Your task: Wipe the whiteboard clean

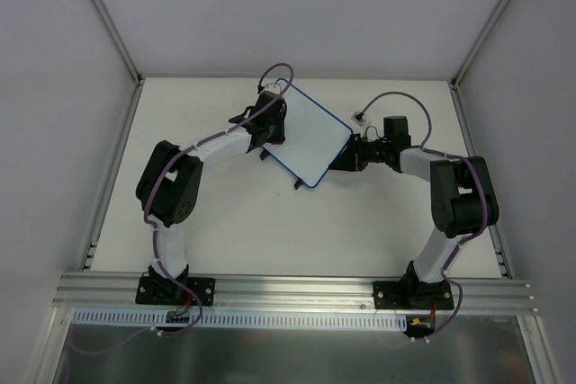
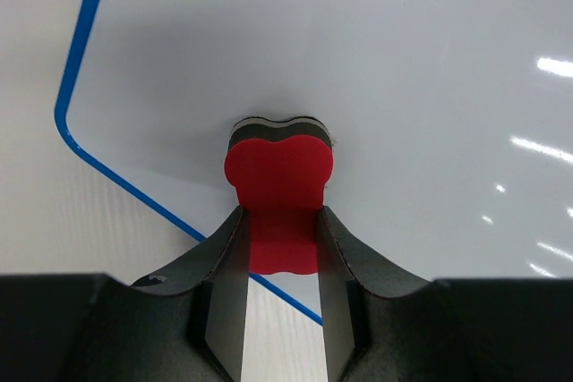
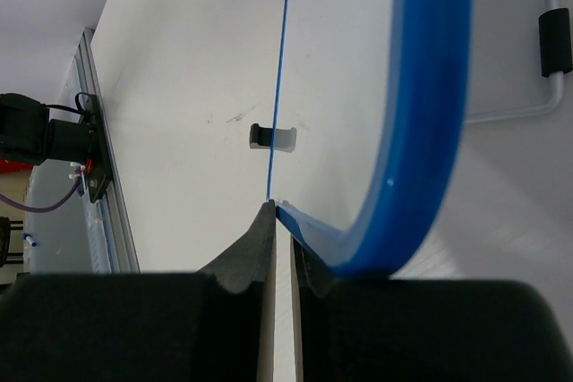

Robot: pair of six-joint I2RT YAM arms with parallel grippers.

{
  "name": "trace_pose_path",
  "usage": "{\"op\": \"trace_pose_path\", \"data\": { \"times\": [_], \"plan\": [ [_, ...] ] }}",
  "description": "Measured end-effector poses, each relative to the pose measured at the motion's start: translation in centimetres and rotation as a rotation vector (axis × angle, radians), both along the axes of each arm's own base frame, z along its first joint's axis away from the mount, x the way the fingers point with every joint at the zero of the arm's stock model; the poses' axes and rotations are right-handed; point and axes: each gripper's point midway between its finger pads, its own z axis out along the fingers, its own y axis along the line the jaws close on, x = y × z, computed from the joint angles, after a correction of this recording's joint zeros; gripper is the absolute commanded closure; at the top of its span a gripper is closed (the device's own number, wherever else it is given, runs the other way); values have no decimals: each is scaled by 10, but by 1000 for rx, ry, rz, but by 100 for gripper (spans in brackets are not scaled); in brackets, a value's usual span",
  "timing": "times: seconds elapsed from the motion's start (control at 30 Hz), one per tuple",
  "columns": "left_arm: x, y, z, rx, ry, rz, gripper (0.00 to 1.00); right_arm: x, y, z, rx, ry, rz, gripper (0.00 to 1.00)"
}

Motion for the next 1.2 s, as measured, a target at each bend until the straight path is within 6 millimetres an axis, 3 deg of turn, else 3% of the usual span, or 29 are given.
{"op": "trace_pose_path", "data": {
  "times": [0.47,0.83,1.2],
  "plan": [
    [-57,-29,-21,-27,40,55,100,0,0,-1,-3,-6,2,100],
    [-57,-28,-20,-43,40,76,100,0,0,-1,-3,-8,4,100],
    [-34,-19,-8,-7,31,2,100,0,0,-1,-3,-9,3,100]
  ]
}}
